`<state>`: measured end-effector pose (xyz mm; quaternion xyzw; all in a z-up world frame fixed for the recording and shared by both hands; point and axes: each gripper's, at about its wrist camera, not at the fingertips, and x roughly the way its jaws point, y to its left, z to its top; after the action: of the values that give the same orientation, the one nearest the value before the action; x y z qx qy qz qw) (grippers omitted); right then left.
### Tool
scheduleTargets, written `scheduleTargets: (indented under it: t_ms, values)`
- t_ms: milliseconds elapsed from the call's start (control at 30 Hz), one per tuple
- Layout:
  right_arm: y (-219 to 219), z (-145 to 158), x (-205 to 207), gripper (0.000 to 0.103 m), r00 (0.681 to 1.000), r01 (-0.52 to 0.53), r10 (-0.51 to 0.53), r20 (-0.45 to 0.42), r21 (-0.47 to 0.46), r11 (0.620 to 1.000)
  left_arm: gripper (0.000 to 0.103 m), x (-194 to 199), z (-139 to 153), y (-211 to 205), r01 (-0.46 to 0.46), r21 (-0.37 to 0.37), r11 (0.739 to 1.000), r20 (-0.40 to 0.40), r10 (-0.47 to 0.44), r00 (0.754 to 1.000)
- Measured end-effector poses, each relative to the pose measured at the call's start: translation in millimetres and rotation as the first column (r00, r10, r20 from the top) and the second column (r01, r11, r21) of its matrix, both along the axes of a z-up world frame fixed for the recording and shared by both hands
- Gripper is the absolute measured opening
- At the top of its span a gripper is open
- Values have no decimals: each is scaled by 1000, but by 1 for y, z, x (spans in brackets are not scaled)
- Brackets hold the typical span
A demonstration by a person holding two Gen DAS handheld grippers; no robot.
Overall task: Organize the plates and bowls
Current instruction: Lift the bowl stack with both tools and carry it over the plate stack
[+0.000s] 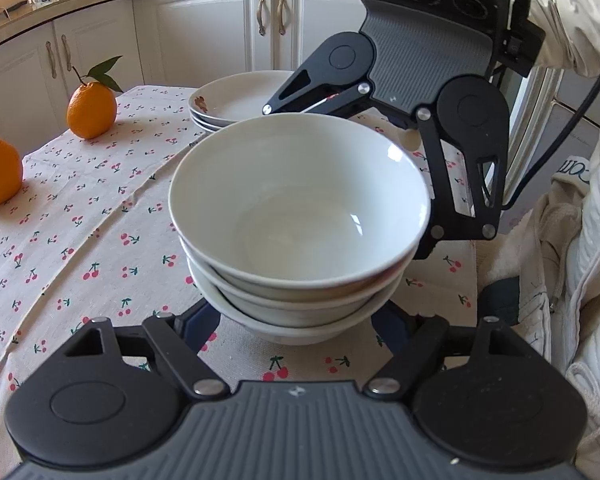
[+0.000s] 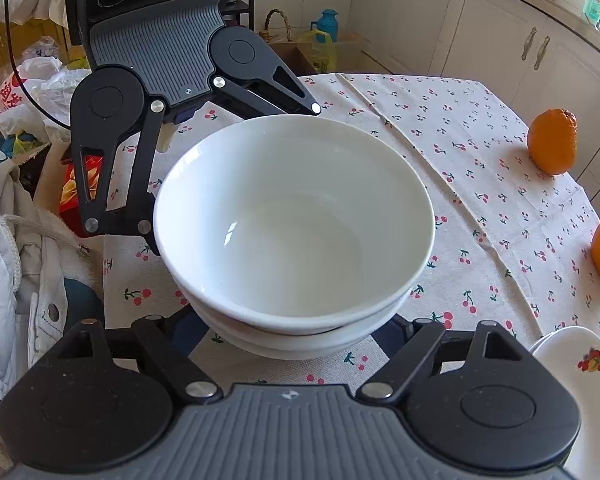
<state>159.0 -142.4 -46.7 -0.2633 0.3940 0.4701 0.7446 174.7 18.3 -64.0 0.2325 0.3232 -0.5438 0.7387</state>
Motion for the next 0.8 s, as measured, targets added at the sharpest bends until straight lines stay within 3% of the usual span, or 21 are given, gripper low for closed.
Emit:
scheduleTargets:
  t_ms: [200,800]
  values:
    - [-2,0,2,88,1000,-3,4,-26,10,1000,82,7,-2,0,23,-12,1000,-29,-23,999]
    - [-15,15,4,88,1000,15,-14,-8,17,1000,82,0,18,-14,25,-9,1000,33,-25,999]
